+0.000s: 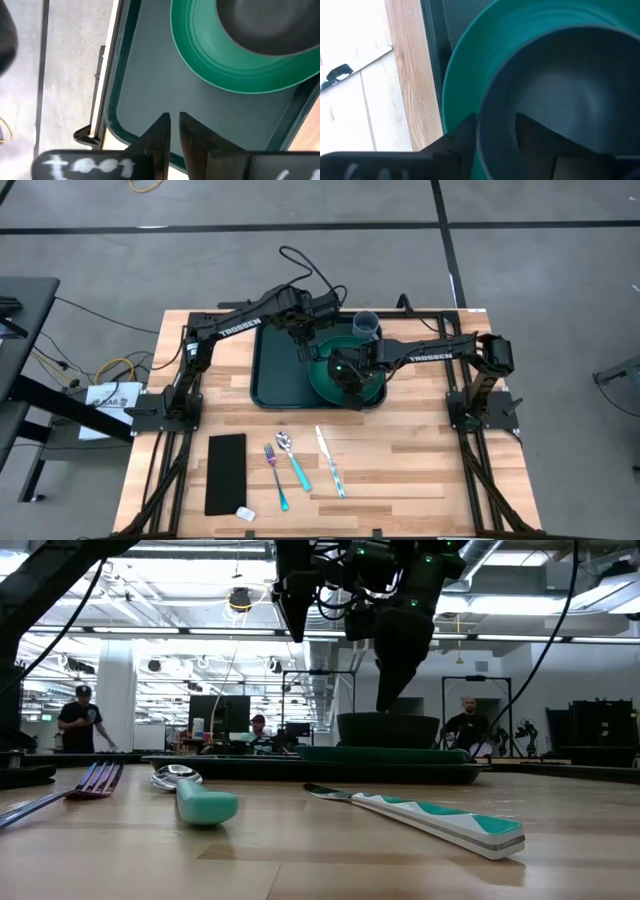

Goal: Set up tray
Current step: Put the black bowl on the green plate, then put the black napkin on the black tray to the left of the green plate

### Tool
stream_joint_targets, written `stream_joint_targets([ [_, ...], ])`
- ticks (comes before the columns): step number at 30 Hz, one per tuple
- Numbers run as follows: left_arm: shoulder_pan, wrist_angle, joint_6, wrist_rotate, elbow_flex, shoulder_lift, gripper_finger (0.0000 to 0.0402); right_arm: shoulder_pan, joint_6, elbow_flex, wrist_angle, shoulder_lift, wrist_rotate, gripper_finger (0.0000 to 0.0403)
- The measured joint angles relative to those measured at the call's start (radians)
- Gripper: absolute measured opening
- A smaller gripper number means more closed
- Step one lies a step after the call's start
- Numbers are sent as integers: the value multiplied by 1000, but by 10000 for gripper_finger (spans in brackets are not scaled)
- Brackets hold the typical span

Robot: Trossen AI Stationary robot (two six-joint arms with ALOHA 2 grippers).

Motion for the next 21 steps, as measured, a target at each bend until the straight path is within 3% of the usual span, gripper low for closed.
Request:
stream_joint_targets([
  [10, 2, 0, 11, -36, 0, -13, 30, 0, 4, 10, -7, -23, -5, 170],
  [21, 25, 0, -39, -24, 0, -139, 30, 38, -21, 32, 51, -146, -19, 159],
])
